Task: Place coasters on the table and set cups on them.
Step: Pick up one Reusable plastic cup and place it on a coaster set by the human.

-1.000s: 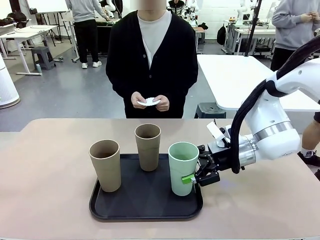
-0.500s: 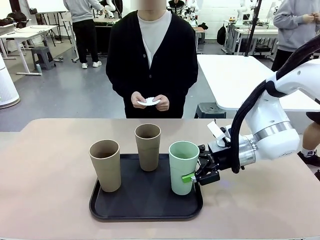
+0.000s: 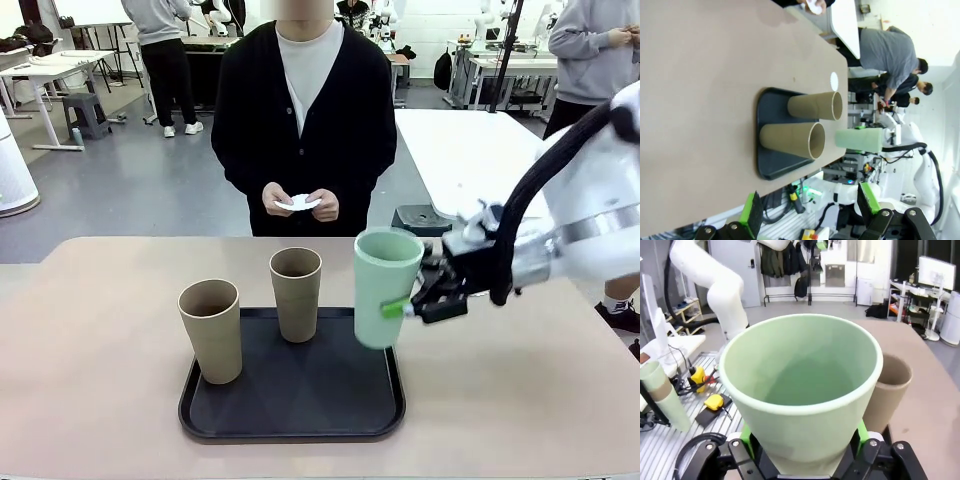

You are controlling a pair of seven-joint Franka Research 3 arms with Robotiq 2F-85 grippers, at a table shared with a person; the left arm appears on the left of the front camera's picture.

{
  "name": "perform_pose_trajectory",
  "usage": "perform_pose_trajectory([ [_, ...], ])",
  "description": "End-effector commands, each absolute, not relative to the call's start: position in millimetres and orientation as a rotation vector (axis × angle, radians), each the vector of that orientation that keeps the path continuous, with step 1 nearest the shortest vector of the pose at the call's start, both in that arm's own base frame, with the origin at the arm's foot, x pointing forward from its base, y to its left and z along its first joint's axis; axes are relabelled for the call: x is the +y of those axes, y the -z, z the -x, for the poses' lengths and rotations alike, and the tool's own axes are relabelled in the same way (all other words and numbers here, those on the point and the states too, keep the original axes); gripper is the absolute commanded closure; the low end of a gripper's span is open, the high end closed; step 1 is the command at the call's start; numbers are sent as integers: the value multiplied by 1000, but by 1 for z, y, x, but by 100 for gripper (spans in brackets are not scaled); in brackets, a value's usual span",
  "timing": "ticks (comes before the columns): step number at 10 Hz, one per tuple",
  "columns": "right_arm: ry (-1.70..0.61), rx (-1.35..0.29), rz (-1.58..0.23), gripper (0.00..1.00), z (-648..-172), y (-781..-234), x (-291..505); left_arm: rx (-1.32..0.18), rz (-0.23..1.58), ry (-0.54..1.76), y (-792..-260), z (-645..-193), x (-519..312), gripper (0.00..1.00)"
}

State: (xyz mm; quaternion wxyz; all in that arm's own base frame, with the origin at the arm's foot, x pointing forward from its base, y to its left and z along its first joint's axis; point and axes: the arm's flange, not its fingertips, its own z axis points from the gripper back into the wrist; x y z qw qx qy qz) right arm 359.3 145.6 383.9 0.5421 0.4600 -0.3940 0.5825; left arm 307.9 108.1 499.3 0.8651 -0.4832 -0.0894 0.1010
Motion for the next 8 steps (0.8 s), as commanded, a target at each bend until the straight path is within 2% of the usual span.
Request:
perform_pose_trajectory([
  [1,-1361,-921,-1062,35,-309,-422,128,-195,1024,-208,-500,-308,109,0],
  [3,-1340,-921,-1039,35,-302,-443,129,-195,1024,-208,-500,-308,109,0],
  [5,-1261,-883,-1004,35,-311,-435,129,-195,1024,-208,-500,-308,109,0],
  [6,-1345,-940,-1033,35,-340,-462,133,-195,1024,-208,-500,-308,109,0],
  [8,-1345,-940,-1033,35,-340,-462,133,-195,1024,-208,-500,-308,109,0],
])
